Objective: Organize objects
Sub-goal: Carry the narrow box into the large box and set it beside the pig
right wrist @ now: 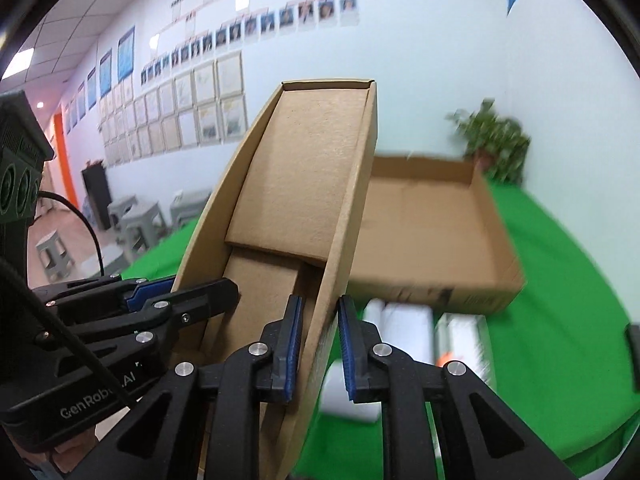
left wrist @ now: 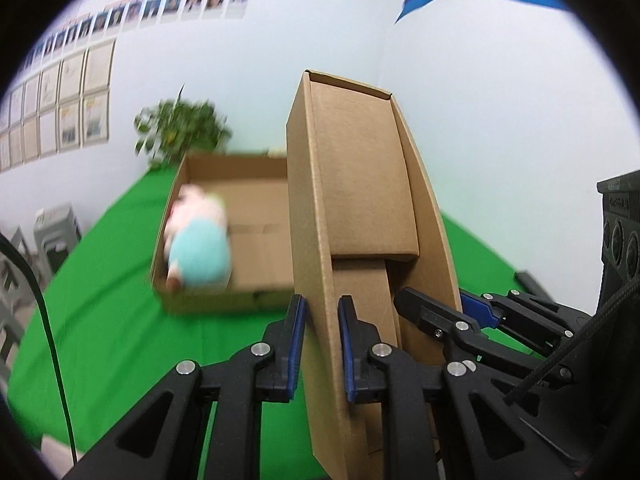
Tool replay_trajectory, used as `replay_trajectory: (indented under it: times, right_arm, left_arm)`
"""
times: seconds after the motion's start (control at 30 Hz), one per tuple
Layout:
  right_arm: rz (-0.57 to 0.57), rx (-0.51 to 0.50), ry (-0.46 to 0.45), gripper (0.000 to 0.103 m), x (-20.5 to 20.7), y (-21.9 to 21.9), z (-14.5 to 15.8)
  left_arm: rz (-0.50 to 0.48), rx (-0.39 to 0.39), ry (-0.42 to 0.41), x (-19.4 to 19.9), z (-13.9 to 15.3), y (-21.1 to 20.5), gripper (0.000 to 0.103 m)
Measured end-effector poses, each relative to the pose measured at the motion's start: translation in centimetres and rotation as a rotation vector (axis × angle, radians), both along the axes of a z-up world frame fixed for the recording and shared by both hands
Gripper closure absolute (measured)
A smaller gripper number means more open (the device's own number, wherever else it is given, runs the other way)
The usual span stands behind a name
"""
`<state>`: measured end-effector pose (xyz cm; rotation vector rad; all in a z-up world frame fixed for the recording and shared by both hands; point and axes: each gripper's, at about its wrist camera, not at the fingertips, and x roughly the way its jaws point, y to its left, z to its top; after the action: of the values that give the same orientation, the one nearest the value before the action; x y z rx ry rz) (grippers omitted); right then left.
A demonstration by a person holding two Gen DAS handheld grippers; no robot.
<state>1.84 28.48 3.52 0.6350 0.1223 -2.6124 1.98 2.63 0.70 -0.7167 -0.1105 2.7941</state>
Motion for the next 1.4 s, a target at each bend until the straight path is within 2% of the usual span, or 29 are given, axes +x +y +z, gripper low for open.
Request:
replay_trajectory:
  times: [0.17,0.3,0.43,0.53,0.63,0.73,0.87,1.03,1.23,1.3,1.4]
  right_arm:
    - [-0.034,-0.04,0.099,0.088,-0.9,1.4,4.9]
    - [-0.054,-0.063,0.165,0.088,-2.1,2.3,9.0]
    - [-0.054,-0.092,0.167,0.088,-4.5,2.7,12.7]
    - [-0.048,-0.096,0.177,0.088,-6.7,2.3,15.2]
    - [-0.035,-0.095,0.18,0.089,-9.3,1.6,16.6]
    - [-0.03,-0.086,0.164,0.089,-12.2,0.7,17.0]
    - [-0.02,-0.087,0.116,0.089,-16.4,-0.2,16.4]
    - [-0.005,-0.078,0.041,0.089,-21.4,-1.6,13.5]
    - [0.003,-0.092,-0.102,0.089,-26.5,-2.9,6.7]
    - [0.008,-0.096,-0.141,0.089,-28.4,-3.2,4.1]
    - [0.027,-0.102,-0.214,0.089,-31.2,-3.8,0.1]
  left_arm:
    - [-0.033,-0.014,0.102,-1.8,4.9,1.4,0.088]
    - [-0.044,-0.059,0.179,-3.4,8.2,2.6,0.088]
    - [-0.051,-0.038,0.179,-6.3,10.7,2.6,0.087]
    - [-0.042,-0.05,0.198,-8.0,12.3,2.4,0.087]
    - [-0.012,-0.069,0.213,-9.9,13.2,1.9,0.087]
    - [0.001,-0.071,0.189,-12.7,13.1,1.4,0.087]
    - [0.011,-0.08,0.156,-14.6,12.4,1.5,0.087]
    - [0.042,-0.101,0.09,-17.2,9.9,1.4,0.087]
    - [0.047,-0.081,-0.032,-21.2,5.2,0.1,0.087]
    - [0.044,-0.058,-0.106,-23.0,3.0,-0.8,0.087]
    - [0.064,-0.095,-0.18,-24.6,0.2,-0.8,0.087]
